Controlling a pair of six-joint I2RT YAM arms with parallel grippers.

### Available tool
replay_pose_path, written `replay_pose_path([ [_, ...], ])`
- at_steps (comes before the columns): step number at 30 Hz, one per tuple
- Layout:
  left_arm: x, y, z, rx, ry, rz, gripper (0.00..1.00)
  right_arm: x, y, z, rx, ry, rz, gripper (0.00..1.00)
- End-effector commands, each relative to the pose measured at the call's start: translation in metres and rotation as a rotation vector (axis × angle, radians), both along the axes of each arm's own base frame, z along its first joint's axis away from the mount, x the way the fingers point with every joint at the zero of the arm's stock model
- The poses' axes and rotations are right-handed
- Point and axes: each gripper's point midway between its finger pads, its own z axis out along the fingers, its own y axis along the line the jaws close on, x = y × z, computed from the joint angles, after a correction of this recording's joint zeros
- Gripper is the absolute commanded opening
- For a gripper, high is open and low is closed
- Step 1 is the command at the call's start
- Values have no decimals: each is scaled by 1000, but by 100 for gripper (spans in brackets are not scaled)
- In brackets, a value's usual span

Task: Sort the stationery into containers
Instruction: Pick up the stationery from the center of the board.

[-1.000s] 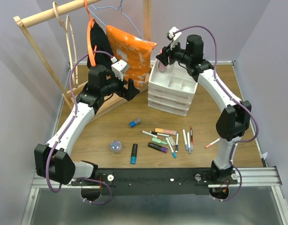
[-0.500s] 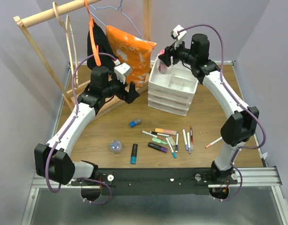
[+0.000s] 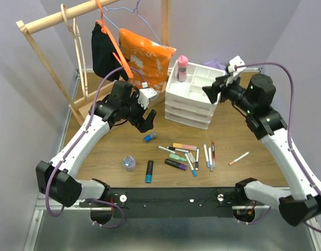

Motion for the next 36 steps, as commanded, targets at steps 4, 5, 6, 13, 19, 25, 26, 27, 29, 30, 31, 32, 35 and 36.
replay_pose_path([
  [4,-38,13,-49,233,112,-86,96,-73,-22,-79,-234,137,103,72],
  [5,-37,15,-53,261,108,-82,95,-82,-26,-80,-238,136,102,71],
  [6,-35,17,-57,283,106,-72,94,-91,-29,-87,-256,161,118,71],
  [13,-25,25,-78,383,130,-59,89,-114,-44,-125,-423,197,174,68],
  [19,-42,34,-77,395,82,-149,92,-86,-45,-117,-468,216,129,67],
  [25,-10,45,-63,428,-162,-74,96,-73,-31,-113,-443,174,166,68],
  [26,-10,47,-62,432,-168,-76,96,-73,-29,-116,-446,175,187,68],
  [27,-13,48,-63,434,-167,-82,96,-74,-23,-115,-435,162,219,68],
  [29,-17,52,-58,446,-193,-103,96,-74,-18,-118,-432,149,250,68],
  [30,-16,54,-55,451,-210,-100,97,-71,-14,-117,-422,132,261,68],
  [31,-14,56,-50,457,-227,-94,98,-70,-12,-117,-417,129,266,68],
  [32,-12,60,-49,484,-245,-100,98,-69,-11,-118,-408,131,269,68],
  [35,2,74,-39,504,-269,-52,98,-61,-3,-116,-378,123,277,68],
  [36,4,77,-37,498,-268,-39,98,-57,-2,-111,-366,107,270,68],
])
